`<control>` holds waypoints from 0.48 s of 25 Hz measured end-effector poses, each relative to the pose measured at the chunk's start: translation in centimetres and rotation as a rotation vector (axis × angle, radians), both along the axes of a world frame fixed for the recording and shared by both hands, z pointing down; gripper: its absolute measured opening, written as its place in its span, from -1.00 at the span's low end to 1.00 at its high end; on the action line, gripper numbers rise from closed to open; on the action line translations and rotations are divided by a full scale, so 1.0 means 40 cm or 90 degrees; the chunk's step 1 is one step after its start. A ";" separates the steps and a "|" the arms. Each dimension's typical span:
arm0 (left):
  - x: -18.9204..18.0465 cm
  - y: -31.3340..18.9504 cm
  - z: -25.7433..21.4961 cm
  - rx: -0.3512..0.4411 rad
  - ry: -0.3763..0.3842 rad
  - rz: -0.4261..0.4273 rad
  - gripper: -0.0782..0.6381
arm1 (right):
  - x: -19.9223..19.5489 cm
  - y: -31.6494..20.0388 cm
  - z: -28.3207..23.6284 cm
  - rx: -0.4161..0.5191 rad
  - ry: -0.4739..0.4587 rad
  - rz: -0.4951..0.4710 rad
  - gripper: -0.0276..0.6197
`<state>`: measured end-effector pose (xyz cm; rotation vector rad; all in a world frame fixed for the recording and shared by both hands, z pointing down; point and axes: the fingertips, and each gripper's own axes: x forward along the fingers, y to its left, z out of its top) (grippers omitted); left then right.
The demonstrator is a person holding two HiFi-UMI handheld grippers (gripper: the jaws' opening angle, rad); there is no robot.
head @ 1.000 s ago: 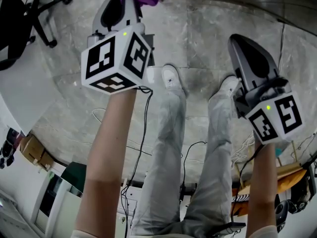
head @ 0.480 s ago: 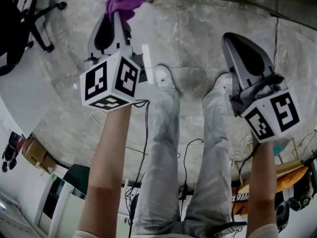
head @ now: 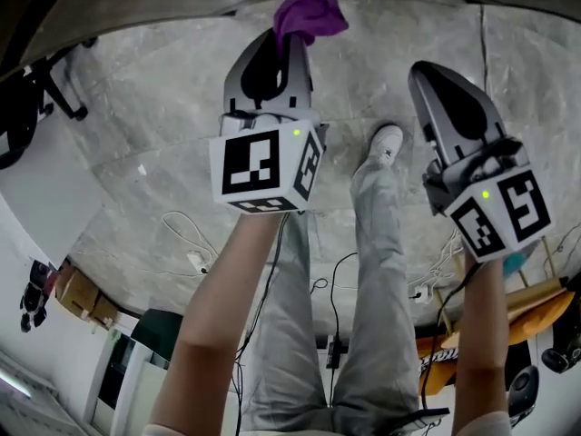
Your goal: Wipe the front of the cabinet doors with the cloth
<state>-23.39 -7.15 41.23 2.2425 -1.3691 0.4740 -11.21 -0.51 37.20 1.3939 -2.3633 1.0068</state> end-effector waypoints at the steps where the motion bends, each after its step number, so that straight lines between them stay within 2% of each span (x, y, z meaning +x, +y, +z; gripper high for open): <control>1: 0.038 -0.006 0.001 0.003 0.002 0.013 -0.64 | 0.025 0.004 0.007 -0.002 -0.001 0.007 -0.83; 5: 0.164 -0.038 0.011 0.014 -0.003 0.050 -0.63 | 0.122 0.019 0.032 -0.012 -0.005 0.032 -0.83; 12: 0.291 -0.106 0.056 0.034 -0.037 0.083 -0.63 | 0.220 0.040 0.067 -0.023 -0.006 0.044 -0.83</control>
